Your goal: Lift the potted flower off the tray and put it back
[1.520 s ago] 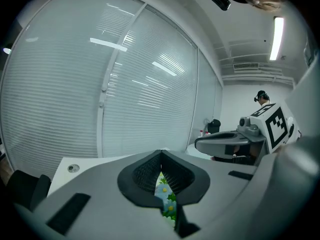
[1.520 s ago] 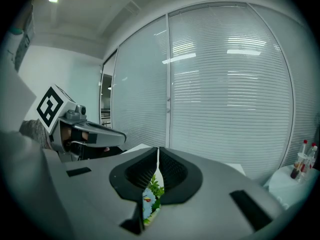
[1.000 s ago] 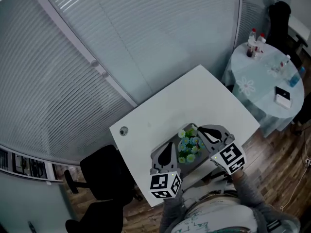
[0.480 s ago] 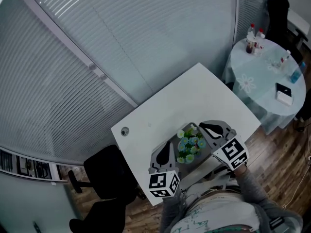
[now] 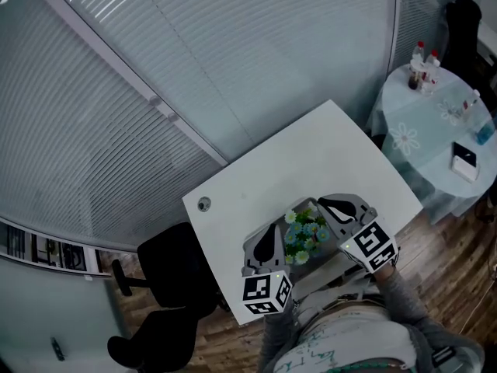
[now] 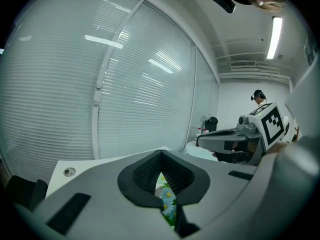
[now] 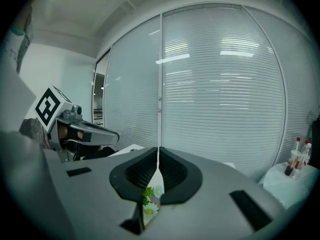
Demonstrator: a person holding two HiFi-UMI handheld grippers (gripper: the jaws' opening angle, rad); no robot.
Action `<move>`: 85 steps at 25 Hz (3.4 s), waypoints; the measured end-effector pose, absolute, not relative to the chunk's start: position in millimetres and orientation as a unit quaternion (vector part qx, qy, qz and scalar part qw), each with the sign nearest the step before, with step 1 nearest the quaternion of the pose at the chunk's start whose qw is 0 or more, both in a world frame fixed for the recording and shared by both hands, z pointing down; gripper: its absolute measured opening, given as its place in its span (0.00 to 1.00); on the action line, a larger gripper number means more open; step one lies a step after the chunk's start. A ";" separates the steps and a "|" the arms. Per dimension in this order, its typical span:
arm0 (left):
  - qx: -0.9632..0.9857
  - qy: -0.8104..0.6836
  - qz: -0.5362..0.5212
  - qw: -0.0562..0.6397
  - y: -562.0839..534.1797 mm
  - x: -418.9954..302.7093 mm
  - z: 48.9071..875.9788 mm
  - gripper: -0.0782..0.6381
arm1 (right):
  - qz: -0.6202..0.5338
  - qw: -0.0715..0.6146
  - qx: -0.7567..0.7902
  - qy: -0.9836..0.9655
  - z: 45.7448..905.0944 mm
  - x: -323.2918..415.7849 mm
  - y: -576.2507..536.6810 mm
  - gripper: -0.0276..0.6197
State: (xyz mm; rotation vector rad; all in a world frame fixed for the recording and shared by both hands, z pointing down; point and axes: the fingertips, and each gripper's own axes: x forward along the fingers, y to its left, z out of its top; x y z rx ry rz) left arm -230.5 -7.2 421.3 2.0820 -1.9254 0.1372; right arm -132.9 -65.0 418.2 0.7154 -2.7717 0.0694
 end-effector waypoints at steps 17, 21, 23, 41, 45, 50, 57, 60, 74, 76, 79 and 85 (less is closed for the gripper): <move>0.723 -0.668 0.055 0.168 -7.6 -227.1 434.3 0.12 | 0.039 0.152 0.251 -0.955 431.7 -116.6 -69.4 0.08; 0.727 -0.662 0.060 0.171 -6.2 -232.0 438.9 0.12 | 0.047 0.159 0.245 -0.955 440.7 -114.6 -70.7 0.08; 0.728 -0.660 0.064 0.175 -6.0 -234.2 442.3 0.12 | 0.051 0.161 0.241 -0.956 444.9 -112.9 -72.2 0.08; 0.724 -0.653 0.088 0.203 11.7 -243.9 476.9 0.12 | 0.068 0.216 0.243 -0.943 495.4 -88.0 -68.4 0.08; 0.716 -0.659 0.103 0.206 18.6 -250.5 487.4 0.13 | 0.074 0.223 0.237 -0.943 503.8 -88.4 -66.8 0.08; 0.715 -0.653 0.113 0.223 28.0 -252.9 502.5 0.12 | 0.072 0.238 0.236 -0.939 512.0 -85.5 -65.4 0.08; 0.714 -0.646 0.127 0.237 37.4 -259.2 519.2 0.12 | 0.090 0.246 0.233 -0.937 519.2 -84.5 -60.6 0.08; 0.714 -0.645 0.126 0.240 40.5 -261.3 523.1 0.12 | 0.091 0.248 0.231 -0.937 520.4 -83.9 -60.9 0.08; 0.730 -0.621 0.145 0.247 46.5 -255.4 542.3 0.13 | 0.096 0.263 0.216 -0.936 535.4 -85.6 -63.7 0.08; 0.728 -0.621 0.146 0.251 48.1 -255.0 544.7 0.12 | 0.097 0.266 0.212 -0.935 538.1 -86.4 -62.2 0.08; 0.722 -0.625 0.147 0.257 48.7 -255.4 549.4 0.13 | 0.100 0.273 0.212 -0.933 543.5 -86.5 -61.8 0.08; 0.724 -0.617 0.152 0.268 49.2 -253.5 565.0 0.13 | 0.100 0.307 0.196 -0.926 564.6 -87.0 -58.2 0.08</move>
